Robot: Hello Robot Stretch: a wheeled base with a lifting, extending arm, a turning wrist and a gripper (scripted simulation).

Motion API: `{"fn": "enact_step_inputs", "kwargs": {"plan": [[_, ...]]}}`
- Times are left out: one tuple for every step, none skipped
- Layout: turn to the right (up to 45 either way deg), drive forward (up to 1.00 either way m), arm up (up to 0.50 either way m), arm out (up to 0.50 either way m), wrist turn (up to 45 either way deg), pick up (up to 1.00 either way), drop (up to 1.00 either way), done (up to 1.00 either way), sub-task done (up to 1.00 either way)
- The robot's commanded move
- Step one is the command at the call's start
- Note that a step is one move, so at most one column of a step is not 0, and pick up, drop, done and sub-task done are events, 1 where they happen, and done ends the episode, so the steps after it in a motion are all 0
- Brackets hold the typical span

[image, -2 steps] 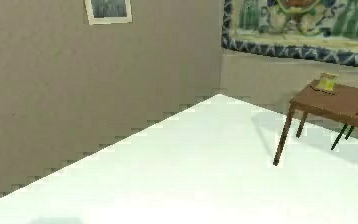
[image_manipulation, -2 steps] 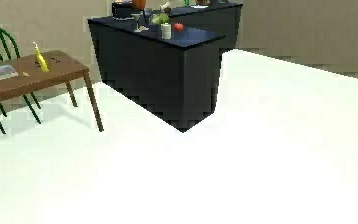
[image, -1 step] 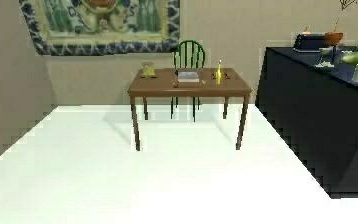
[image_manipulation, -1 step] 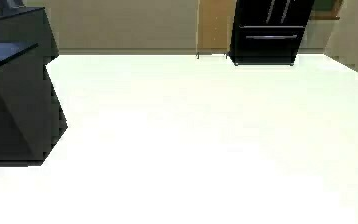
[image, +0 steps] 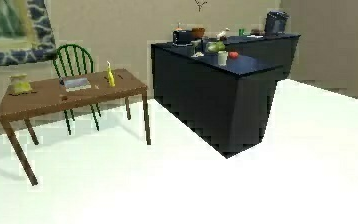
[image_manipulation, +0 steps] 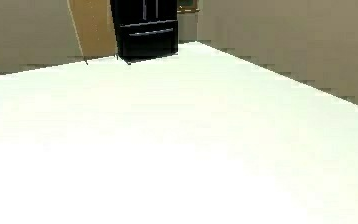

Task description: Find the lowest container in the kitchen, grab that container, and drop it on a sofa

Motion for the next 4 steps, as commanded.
{"fn": "enact_step_inputs", "kwargs": {"plan": [[0.0, 1.00, 0.00, 0.00, 0.0, 0.00, 0.00, 0.00, 0.00], [0.0, 0.80, 0.00, 0.00, 0.0, 0.00, 0.00, 0.00, 0.00], [42.0, 0.00, 0.00, 0.00, 0.0, 0.00, 0.00, 0.00, 0.00], [3.0, 0.00, 0.00, 0.00, 0.0, 0.00, 0.00, 0.00, 0.00]]}}
